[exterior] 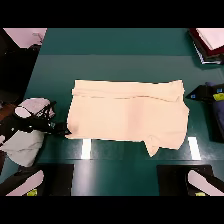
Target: Fold the shirts.
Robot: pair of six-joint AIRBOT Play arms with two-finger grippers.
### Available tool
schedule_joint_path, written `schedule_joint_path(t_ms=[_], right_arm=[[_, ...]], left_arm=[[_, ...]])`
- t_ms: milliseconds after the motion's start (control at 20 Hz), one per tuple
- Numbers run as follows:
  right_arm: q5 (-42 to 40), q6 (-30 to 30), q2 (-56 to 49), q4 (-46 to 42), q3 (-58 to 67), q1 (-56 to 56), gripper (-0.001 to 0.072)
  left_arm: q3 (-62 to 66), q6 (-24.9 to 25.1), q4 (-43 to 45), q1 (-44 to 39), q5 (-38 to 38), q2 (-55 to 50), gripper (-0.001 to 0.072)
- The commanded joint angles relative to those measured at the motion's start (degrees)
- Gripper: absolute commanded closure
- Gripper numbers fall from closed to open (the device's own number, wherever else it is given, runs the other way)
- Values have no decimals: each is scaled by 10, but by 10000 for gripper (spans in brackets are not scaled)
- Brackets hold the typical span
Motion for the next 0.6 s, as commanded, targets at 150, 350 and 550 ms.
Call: schedule_joint_path(t_ms=[150,350,550], right_arm=[[35,37,79,-137,-173,-95,293],[31,53,98,-140,-320,-137,149],[-11,57,98,-138,-386,-113,157]], left_arm=[[56,7,-23,0,-10,34,685],[69,8,-25,1,-7,34,685],[69,8,-25,0,-7,34,685]])
